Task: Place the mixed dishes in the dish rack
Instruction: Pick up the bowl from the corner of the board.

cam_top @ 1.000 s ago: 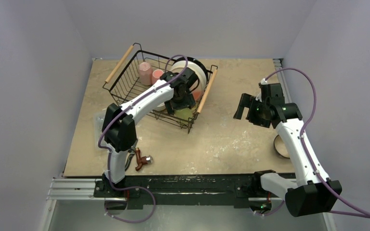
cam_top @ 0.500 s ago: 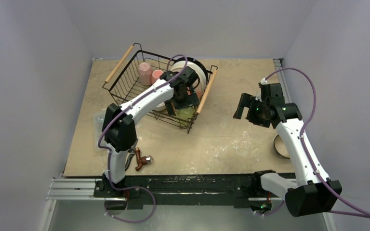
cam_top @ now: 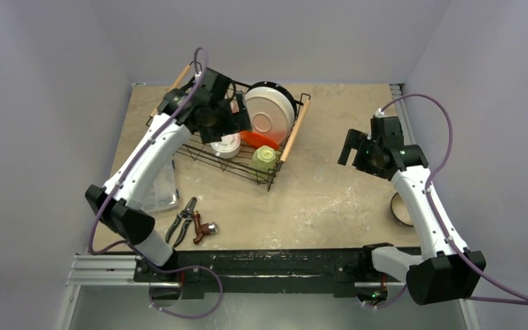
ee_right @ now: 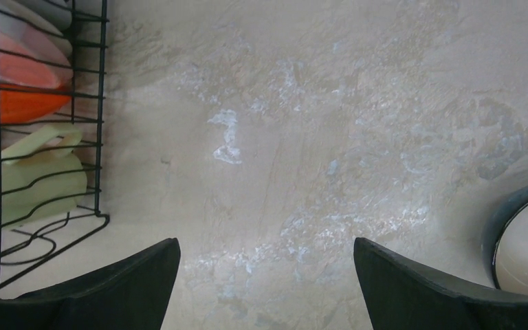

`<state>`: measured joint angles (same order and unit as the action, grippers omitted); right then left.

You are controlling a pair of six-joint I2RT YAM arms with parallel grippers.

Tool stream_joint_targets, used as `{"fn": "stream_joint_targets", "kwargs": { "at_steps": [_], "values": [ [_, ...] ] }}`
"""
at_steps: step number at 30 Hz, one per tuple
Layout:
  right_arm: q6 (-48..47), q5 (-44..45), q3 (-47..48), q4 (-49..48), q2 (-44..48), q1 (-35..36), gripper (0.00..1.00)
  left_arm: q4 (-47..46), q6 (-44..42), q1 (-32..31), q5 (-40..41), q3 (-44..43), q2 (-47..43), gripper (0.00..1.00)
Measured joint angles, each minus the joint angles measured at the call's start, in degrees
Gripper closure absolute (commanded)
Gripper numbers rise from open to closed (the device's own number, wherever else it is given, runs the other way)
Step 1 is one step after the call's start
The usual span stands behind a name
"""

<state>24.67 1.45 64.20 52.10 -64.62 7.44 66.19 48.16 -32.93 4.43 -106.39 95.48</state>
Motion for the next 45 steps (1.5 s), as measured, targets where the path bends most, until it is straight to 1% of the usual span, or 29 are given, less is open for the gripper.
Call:
{"fn": "stream_joint_targets", "kwargs": {
  "at_steps": [4, 7, 11, 16, 20, 25, 27, 30, 33, 35, 38, 39, 40, 42, 45],
  "values": [
    [1.4, 3.9, -1.1, -3.7, -1.0, -1.8, 0.01, 1.7, -7.5, 3.6, 0.4, -0.2, -6.1, 0.0],
    [2.9, 6.6, -2.3, -5.6, -3.0, -8.1, 0.01, 3.3, -13.6, 4.4, 1.2, -0.3, -9.3, 0.0],
    [4.5, 11.6, -3.8, -7.1, -7.2, -16.5, 0.01, 3.9, -19.3, 4.8, 1.6, -0.3, -12.5, 0.0],
    [5.4, 17.5, -6.3, -7.2, -10.1, -18.8, 0.01, 3.8, -22.6, 4.9, 0.7, 0.5, -15.4, 0.0],
    [5.5, 20.7, -9.4, -8.3, -10.1, -19.9, 0.01, 3.8, -23.8, 4.9, 0.3, 0.7, -15.4, 0.0],
    [6.1, 21.6, -12.8, -10.6, -13.2, -22.8, 0.01, 3.8, -24.3, 5.0, 0.2, 0.7, -14.7, 0.01],
    [6.3, 21.4, -13.4, -11.8, -15.3, -23.6, 0.09, 3.8, -24.8, 5.0, 0.2, 0.7, -14.6, 0.01],
    [6.1, 19.6, -14.0, -14.4, -18.9, -23.9, 0.26, 3.8, -25.1, 5.1, 0.3, 0.7, -14.6, 0.01],
    [5.8, 17.4, -14.0, -16.2, -21.5, -23.8, 0.37, 3.8, -25.2, 5.1, 0.3, 0.7, -14.6, 0.01],
    [5.8, 16.2, -14.0, -16.5, -21.6, -23.8, 0.52, 3.8, -25.2, 5.2, 0.2, 0.7, -14.6, 0.01],
    [6.3, 13.4, -14.2, -17.6, -21.0, -24.0, 0.82, 3.8, -25.2, 5.3, 0.2, 0.7, -14.5, 0.01],
    [6.5, 12.1, -14.3, -18.1, -20.9, -24.0, 0.88, 3.8, -25.2, 5.5, -0.1, 0.7, -14.4, 0.01],
    [7.0, 10.8, -14.6, -18.8, -20.8, -24.0, 0.92, 3.8, -25.2, 5.6, -0.2, 0.7, -14.3, 0.02],
    [7.2, 10.8, -14.6, -19.2, -19.9, -23.6, 0.97, 3.8, -25.2, 5.9, -0.6, 0.7, -14.1, 0.02],
    [7.2, 9.8, -14.8, -18.6, -16.7, -23.9, 1.0, 3.8, -25.0, 5.9, -1.3, 0.7, -13.8, 0.02]
  ]
}}
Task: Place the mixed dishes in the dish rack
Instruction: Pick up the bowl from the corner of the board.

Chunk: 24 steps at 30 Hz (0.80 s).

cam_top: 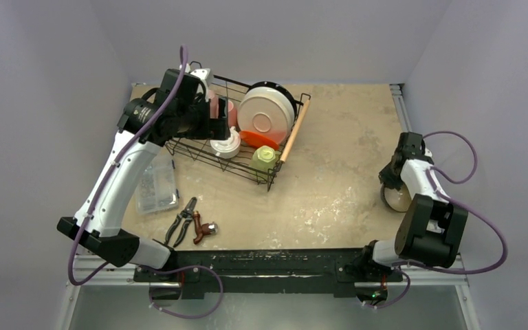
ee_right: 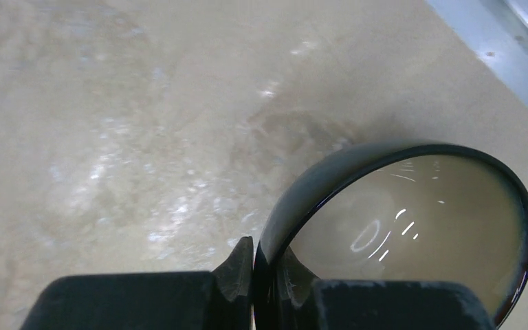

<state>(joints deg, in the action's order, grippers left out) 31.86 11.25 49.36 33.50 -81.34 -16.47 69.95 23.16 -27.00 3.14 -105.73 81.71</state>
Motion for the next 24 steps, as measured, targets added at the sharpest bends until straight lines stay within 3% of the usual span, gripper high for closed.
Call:
{"fn": "stream_joint_targets", "kwargs": {
  "at_steps": [5, 12, 19, 24],
  "values": [
    [1.2, -11.3, 2.0, -3.2, 1.1, 0.0, 1.0, 0.0, 0.2, 0.0, -1.4, 0.0, 0.1, 0.01],
    [4.7, -27.6, 16.5, -5.2, -3.8, 2.0, 1.0, -0.4, 1.3, 1.2, -4.7, 0.2, 0.1, 0.01],
    [14.5, -42.9, 23.8, -16.6, -3.3, 3.5, 1.0, -0.8, 3.5, 3.8, -8.9, 0.5, 0.1, 0.01],
    [23.5, -52.6, 31.0, -26.7, -4.6, 10.3, 1.0, -3.7, 7.1, 6.9, -18.0, 1.8, 0.0, 0.05]
  ]
}}
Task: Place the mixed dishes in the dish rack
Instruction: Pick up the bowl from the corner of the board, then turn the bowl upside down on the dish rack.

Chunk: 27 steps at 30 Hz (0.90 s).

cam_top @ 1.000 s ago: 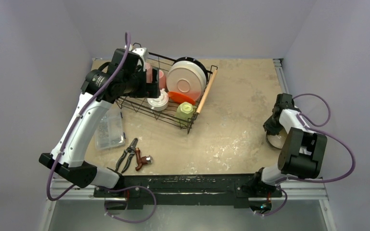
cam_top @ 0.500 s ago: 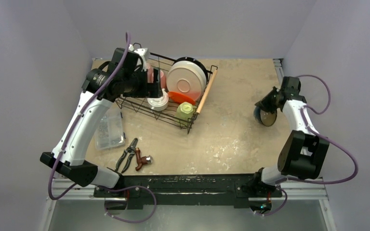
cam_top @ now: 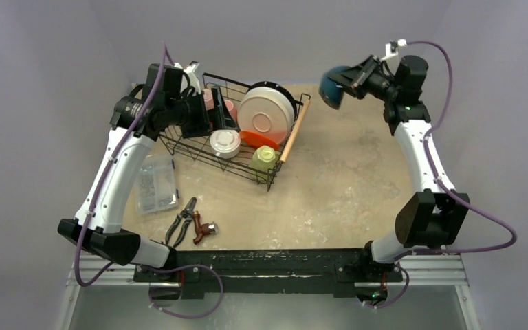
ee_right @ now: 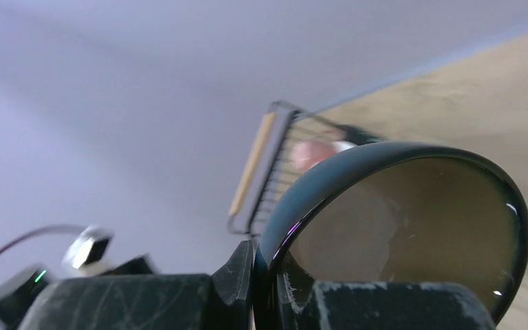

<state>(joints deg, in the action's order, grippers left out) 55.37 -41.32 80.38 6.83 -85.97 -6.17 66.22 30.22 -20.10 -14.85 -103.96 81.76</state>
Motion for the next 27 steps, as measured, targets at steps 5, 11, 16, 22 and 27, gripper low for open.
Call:
{"fn": "stream_joint_targets", "kwargs": {
  "at_steps": [5, 11, 16, 22, 27],
  "values": [
    [7.9, -7.1, 8.3, -15.1, -2.6, 12.3, 1.0, -10.2, 7.3, 2.8, -14.3, 3.3, -0.2, 0.07],
    [26.4, -11.8, 3.1, -39.3, -2.1, 19.2, 1.0, -38.1, 23.4, 2.1, -25.6, 14.8, -3.1, 0.15],
    [36.1, -8.5, -0.3, -40.2, -1.8, 19.3, 1.0, -39.3, 17.0, -5.8, -14.3, 16.2, -7.3, 0.08],
    [44.5, -0.1, -5.4, -28.7, 3.5, 19.6, 1.0, -40.2, -7.0, -23.1, 8.1, 15.9, -15.1, 0.05],
    [46.5, 3.7, -5.1, -19.6, 5.6, 21.6, 1.0, -40.7, -27.8, -28.9, 17.9, 8.4, -10.9, 0.0]
  ]
}}
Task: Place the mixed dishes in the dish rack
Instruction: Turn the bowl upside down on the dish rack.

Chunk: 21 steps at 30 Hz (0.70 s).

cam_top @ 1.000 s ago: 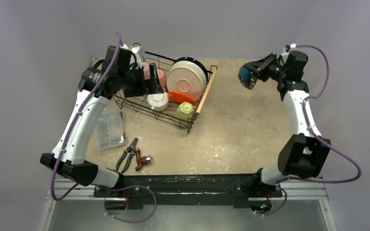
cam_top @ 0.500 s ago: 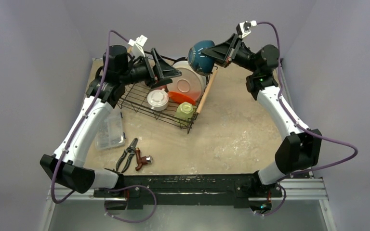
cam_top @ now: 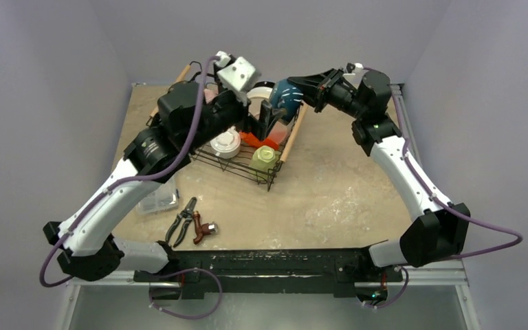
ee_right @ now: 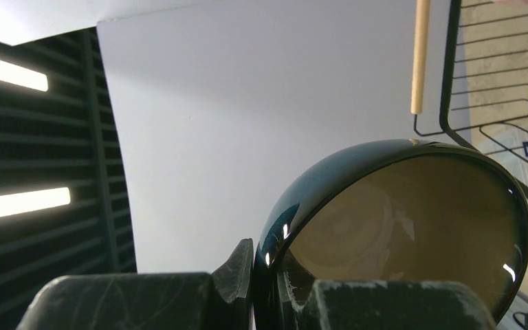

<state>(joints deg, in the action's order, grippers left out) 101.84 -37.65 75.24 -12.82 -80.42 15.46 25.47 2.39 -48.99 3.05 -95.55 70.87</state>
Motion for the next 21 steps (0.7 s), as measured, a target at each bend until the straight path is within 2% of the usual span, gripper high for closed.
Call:
{"fn": "stream_joint_targets", "kwargs": {
  "at_steps": [5, 9, 15, 21],
  "values": [
    [1.5, 3.1, 1.2, 6.1, 0.1, 2.7, 1.0, 6.2, -7.7, -0.5, 2.4, -13.9, 11.6, 0.0],
    [4.1, 5.0, 1.4, 9.0, 0.3, 3.9, 1.0, 14.7, -8.6, -0.5, 3.1, -22.8, 18.6, 0.0],
    [6.5, 7.6, 1.4, 12.9, 1.3, 4.4, 1.0, 30.3, 0.5, -0.5, 4.8, -42.3, 27.6, 0.03],
    [7.3, 9.3, 2.8, 15.9, 1.9, 5.1, 1.0, 37.0, 8.4, -0.5, 4.0, -42.5, 27.9, 0.03]
  ]
}}
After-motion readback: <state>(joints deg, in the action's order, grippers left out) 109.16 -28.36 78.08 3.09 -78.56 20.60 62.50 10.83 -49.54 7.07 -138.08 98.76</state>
